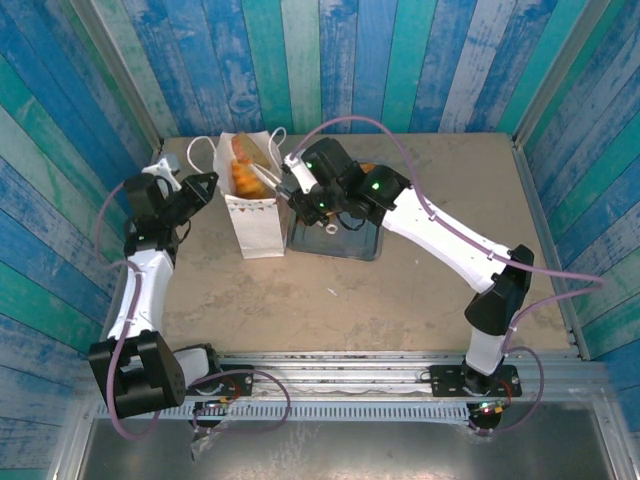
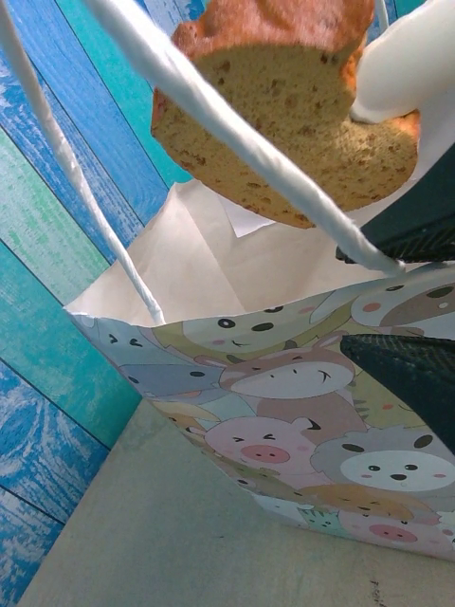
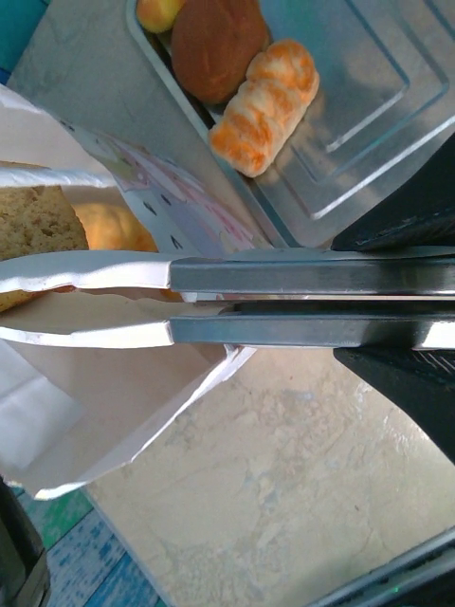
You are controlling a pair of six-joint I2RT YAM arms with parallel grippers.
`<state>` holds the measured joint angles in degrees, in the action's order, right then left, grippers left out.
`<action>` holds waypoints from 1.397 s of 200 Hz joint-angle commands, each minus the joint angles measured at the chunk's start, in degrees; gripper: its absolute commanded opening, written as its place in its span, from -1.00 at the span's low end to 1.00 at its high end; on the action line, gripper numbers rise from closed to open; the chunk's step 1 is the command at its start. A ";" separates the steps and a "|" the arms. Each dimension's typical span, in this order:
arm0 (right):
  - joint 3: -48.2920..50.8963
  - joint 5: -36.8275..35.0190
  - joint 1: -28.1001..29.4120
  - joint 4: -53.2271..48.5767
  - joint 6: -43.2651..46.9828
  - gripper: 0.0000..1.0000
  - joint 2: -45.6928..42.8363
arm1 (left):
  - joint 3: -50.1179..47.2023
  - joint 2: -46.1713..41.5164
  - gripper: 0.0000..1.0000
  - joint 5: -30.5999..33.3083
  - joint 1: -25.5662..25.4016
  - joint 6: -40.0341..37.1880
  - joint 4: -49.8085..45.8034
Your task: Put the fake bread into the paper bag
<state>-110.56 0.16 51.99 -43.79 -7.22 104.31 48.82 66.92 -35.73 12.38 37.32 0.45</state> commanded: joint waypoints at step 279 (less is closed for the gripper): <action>-6.81 7.04 0.40 0.83 0.18 -0.20 -7.65 | 0.75 -6.41 0.22 -1.31 0.20 0.97 -1.15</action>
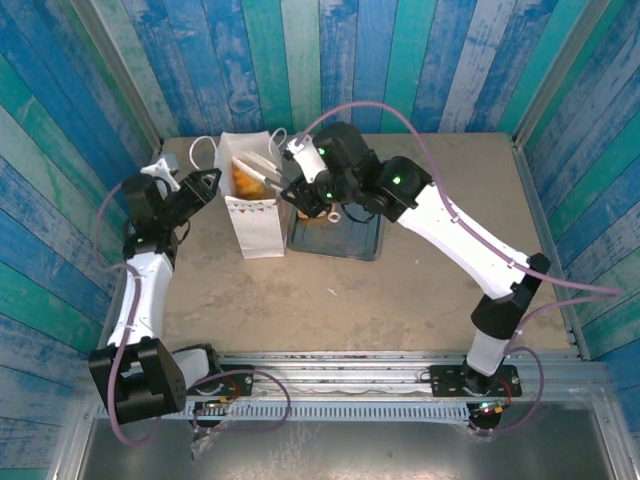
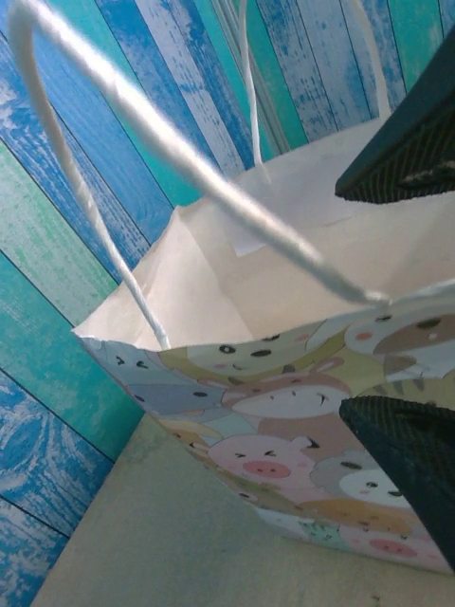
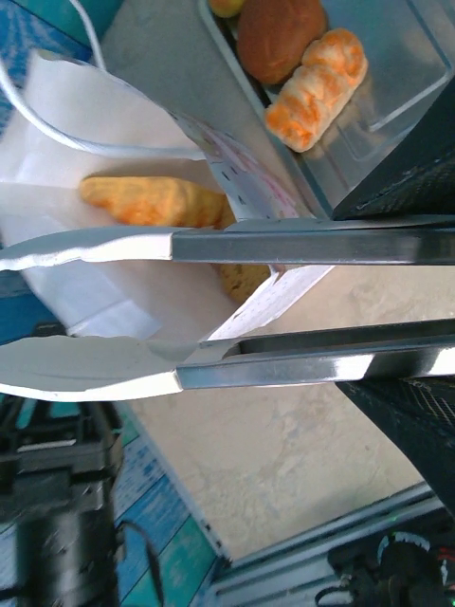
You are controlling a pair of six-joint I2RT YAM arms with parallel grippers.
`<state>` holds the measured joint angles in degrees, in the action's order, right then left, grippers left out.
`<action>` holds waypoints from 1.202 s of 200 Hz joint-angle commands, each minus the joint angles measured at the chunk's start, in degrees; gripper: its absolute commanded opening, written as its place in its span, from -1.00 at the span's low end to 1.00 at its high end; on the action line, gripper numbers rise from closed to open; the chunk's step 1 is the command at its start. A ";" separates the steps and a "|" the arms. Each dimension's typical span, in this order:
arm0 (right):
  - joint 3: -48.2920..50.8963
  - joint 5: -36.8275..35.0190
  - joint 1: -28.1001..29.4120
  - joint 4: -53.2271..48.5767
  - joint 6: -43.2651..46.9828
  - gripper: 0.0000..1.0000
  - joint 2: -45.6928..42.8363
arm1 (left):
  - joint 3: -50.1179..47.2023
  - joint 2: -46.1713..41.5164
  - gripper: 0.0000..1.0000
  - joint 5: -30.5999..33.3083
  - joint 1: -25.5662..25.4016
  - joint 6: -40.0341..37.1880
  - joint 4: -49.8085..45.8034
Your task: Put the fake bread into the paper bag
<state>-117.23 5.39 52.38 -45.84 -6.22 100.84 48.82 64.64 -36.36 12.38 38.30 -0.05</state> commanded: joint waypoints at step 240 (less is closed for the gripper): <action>45.74 -20.29 -13.67 9.93 24.40 -0.19 -16.11 | -5.48 -22.40 0.89 10.86 0.27 -10.00 -8.78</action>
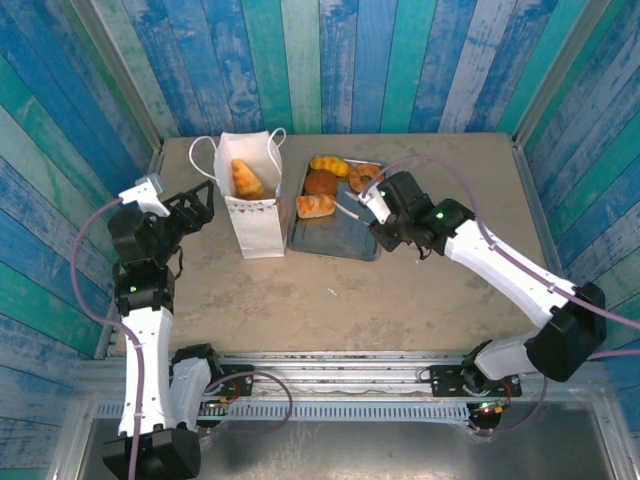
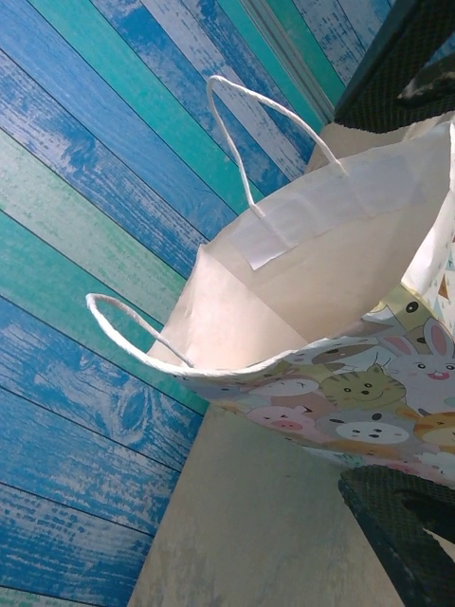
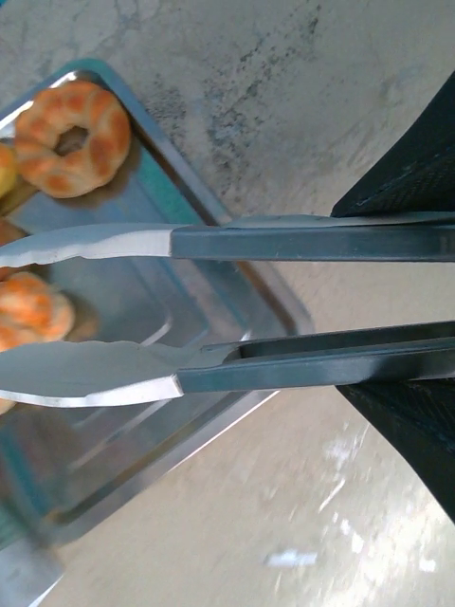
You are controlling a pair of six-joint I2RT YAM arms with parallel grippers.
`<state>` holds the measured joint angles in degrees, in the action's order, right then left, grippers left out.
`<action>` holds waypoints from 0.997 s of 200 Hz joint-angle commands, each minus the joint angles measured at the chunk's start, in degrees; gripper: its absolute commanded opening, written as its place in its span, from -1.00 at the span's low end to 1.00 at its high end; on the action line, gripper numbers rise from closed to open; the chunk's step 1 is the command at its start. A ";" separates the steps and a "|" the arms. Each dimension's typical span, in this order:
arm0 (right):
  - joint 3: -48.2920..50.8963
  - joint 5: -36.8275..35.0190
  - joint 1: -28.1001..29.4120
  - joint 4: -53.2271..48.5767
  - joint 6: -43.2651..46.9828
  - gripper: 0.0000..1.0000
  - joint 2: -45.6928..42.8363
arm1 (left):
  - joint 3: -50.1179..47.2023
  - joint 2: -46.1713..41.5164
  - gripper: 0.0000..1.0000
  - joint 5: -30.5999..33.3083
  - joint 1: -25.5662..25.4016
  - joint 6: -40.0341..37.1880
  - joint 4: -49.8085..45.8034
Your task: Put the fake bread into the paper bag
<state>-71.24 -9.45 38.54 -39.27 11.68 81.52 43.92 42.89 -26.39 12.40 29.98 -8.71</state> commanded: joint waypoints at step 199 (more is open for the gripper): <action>-5.92 -10.50 1.14 14.73 10.30 0.13 23.70 | -0.68 3.21 0.89 2.21 0.24 -1.82 1.72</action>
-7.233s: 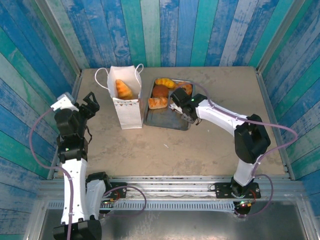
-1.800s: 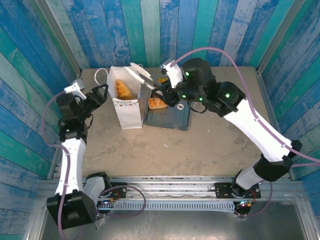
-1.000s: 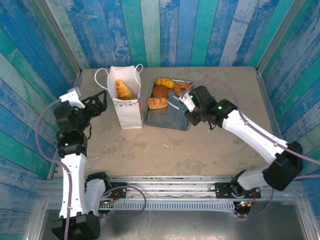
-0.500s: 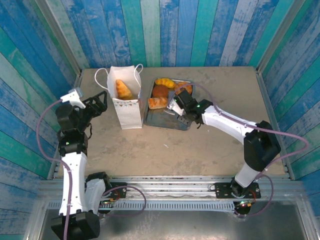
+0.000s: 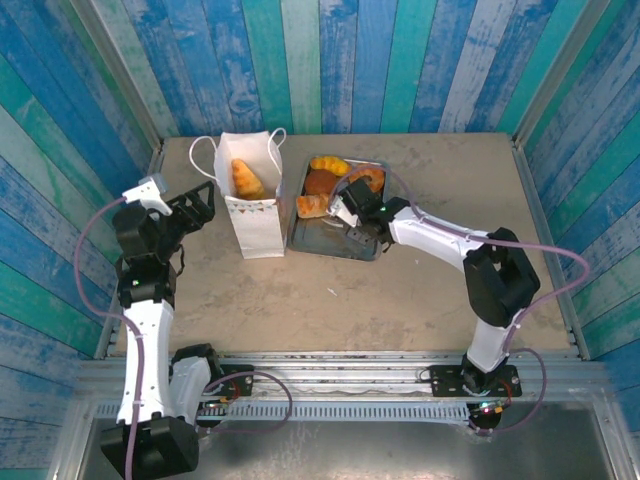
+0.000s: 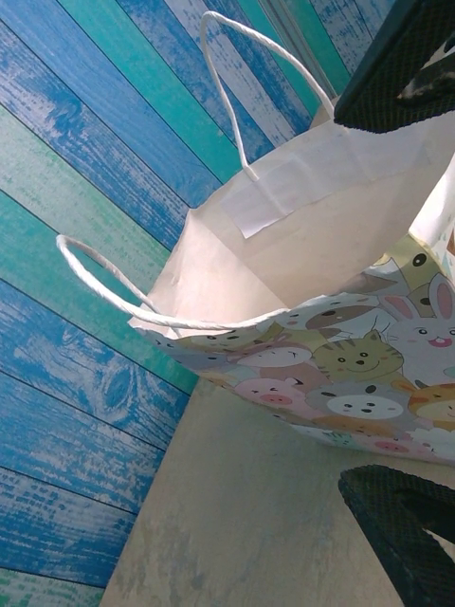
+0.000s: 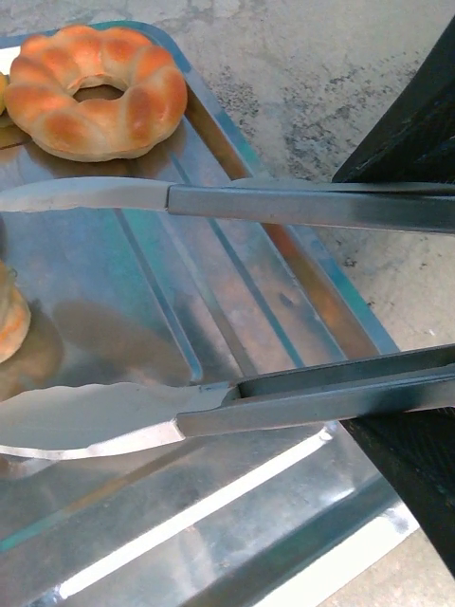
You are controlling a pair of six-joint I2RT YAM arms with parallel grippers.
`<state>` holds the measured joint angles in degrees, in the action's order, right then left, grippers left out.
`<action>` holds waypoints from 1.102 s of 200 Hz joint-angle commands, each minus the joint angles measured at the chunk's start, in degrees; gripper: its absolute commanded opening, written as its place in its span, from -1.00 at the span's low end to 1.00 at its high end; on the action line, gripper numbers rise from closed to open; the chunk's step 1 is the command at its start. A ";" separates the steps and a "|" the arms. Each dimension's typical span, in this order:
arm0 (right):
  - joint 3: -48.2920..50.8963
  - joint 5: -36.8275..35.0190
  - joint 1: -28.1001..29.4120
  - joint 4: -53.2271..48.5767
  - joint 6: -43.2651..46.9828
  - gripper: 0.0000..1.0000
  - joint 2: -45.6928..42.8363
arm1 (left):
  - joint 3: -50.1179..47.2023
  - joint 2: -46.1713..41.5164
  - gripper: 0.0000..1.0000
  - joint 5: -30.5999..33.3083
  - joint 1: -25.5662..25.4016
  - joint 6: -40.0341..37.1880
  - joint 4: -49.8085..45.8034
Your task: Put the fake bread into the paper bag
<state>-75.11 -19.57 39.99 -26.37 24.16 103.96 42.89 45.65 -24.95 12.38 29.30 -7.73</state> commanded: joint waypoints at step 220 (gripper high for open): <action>4.61 4.18 -0.51 -0.53 -4.93 0.17 -6.02 | 2.72 1.20 0.89 1.76 0.27 -1.19 -1.23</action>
<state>-69.47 -11.70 39.62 -26.55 18.72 98.04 44.10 47.07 -23.86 12.38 28.56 -8.67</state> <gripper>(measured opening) 0.572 0.943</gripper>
